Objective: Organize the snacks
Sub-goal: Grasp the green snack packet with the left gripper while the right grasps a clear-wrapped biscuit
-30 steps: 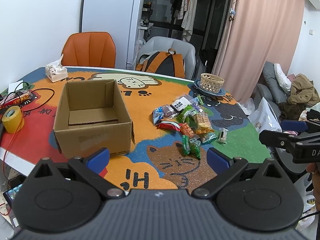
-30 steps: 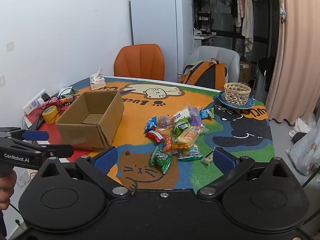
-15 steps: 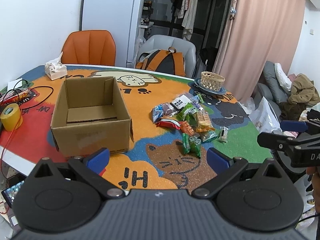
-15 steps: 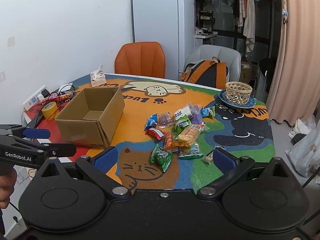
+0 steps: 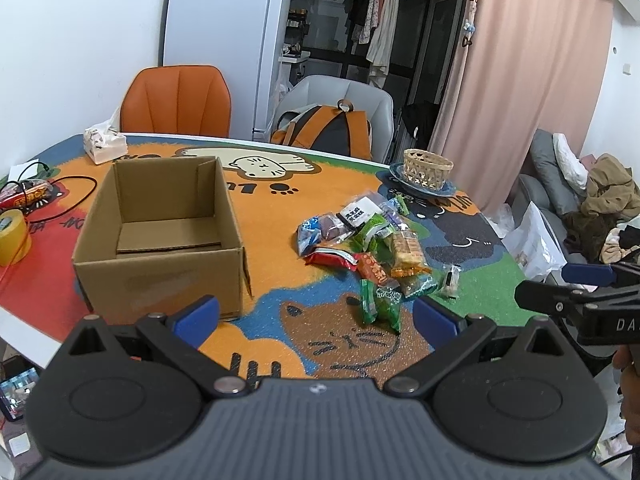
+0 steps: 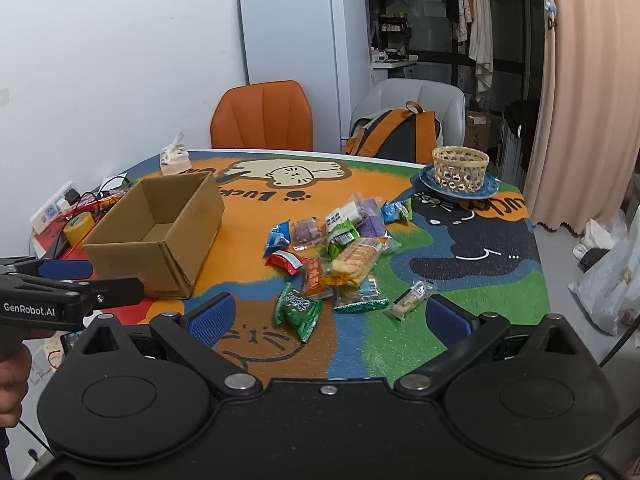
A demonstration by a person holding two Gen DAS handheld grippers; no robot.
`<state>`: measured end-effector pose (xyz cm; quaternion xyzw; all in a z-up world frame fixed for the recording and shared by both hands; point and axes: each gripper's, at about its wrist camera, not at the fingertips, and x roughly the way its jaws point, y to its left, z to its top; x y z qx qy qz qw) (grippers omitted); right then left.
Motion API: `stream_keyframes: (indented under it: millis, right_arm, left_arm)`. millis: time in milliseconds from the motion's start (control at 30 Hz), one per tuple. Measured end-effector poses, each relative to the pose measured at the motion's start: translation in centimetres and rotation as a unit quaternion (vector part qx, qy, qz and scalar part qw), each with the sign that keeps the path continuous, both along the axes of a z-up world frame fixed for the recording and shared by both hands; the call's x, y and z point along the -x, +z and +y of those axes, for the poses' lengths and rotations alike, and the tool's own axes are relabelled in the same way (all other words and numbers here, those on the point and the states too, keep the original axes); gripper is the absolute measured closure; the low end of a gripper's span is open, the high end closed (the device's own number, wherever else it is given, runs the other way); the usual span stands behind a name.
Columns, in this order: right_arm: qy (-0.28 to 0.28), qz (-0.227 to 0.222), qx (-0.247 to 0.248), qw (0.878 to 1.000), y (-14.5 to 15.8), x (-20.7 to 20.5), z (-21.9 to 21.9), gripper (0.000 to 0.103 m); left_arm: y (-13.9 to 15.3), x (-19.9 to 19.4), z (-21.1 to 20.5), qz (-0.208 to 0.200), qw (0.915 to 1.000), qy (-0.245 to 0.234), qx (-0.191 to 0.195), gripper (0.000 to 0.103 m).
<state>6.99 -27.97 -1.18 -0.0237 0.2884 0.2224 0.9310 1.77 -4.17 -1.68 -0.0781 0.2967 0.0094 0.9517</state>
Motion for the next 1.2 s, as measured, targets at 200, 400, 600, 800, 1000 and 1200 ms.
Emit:
stream_keyframes:
  millis: [200,400,600,800,1000,1200]
  right_arm:
    - [-0.007,0.01,-0.008,1.0,-1.4,-1.2,-0.7,0.0]
    - [-0.01,0.013,-0.017,1.0,-3.3,-2.4,-1.3,0.0]
    - [-0.021,0.019,-0.023,0.999,-4.9,-3.4,-1.9,0.004]
    - [-0.027,0.039,-0.037,0.998,-6.4,-4.9,-2.9,0.016]
    - [-0.034,0.052,-0.042,0.997,-7.6,-6.5,-3.5,0.025]
    - [-0.044,0.062,-0.04,0.996,-8.9,-7.8,-3.5,0.028]
  left_arm:
    - [-1.0,-0.9,-0.4,0.003,1.0,-0.003,0.009,0.001]
    - [-2.2,-2.1,-0.8,0.004,0.9998,-0.002,0.018,0.002]
    - [-3.8,-3.6,-1.7,0.009,0.9995,-0.012,0.029,0.003]
    - [-5.0,-5.4,-2.8,0.015,0.9991,-0.018,0.036,0.008]
    - [-6.3,-7.1,-4.0,0.026,0.9986,-0.025,0.038,0.015]
    - [-7.7,-9.1,-4.9,0.039,0.9976,-0.035,0.045,0.022]
